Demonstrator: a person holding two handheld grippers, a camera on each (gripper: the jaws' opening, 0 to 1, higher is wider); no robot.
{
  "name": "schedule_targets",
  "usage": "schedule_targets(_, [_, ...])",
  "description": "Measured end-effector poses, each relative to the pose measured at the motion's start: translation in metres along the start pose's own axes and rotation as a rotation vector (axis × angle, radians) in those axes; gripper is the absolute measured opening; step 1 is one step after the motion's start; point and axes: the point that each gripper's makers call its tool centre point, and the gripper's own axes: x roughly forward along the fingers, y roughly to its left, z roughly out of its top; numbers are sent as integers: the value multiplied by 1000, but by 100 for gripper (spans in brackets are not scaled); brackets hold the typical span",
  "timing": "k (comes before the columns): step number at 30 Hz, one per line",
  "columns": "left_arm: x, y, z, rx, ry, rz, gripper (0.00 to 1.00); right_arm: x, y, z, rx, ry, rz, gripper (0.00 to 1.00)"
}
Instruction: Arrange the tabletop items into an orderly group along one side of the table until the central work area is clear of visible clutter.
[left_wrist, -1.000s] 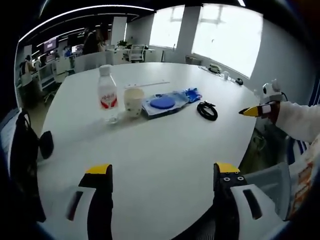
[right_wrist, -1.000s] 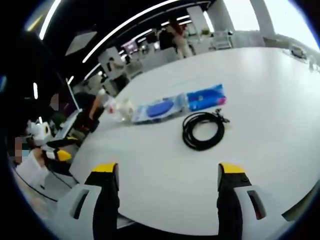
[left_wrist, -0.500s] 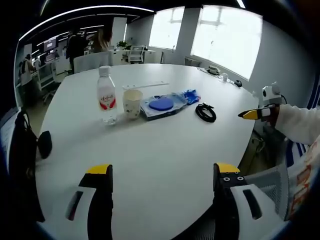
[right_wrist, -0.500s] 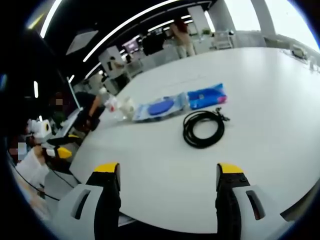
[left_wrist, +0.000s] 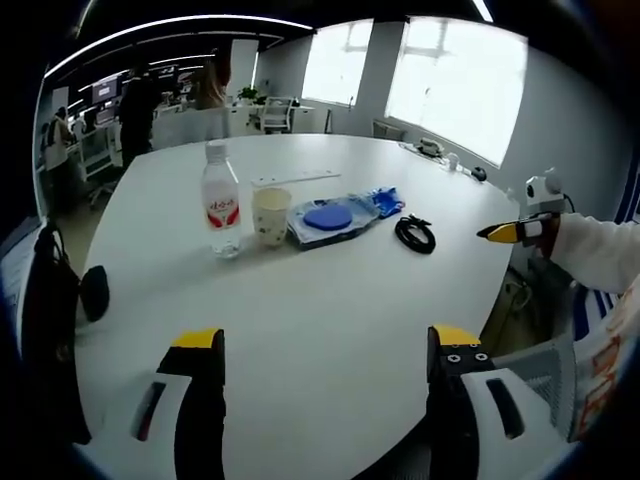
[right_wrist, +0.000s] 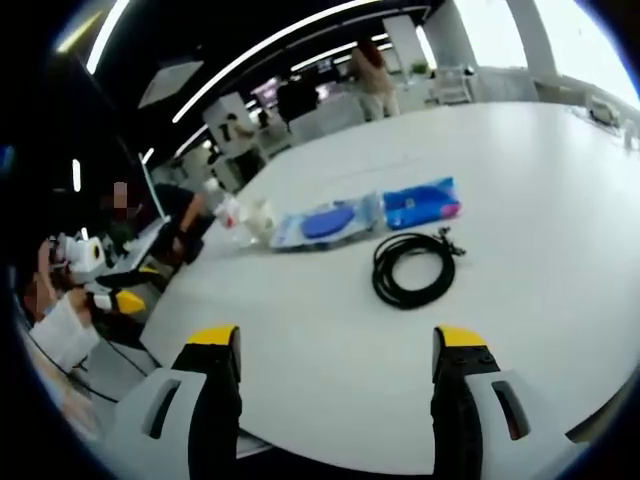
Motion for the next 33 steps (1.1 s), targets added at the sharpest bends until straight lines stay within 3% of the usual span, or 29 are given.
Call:
schedule_targets(8, [0,-4,4,40,-6,-3,84,-5,-6,-4,23,-7,-10,77])
schedule_targets(12, [-4,9,3,47,13,14,87,-8,-13,-12,16,44,-28,77])
schedule_targets(15, [-7,12,5,-1,-15,8,87,-7,-11,-8,-11,73,-32,77])
schedule_targets(19, [-8,18,-1,15,5,33,87,-4,-9,7,2,43,-41,77])
schedule_targets(23, [-8,18,0,19,-1,22,87,-2,-1,24,29,-31,-20,78])
schedule_targets(33, [-5,14,10,42,-6,21,87,5,-12,14,50,-20,-17,78])
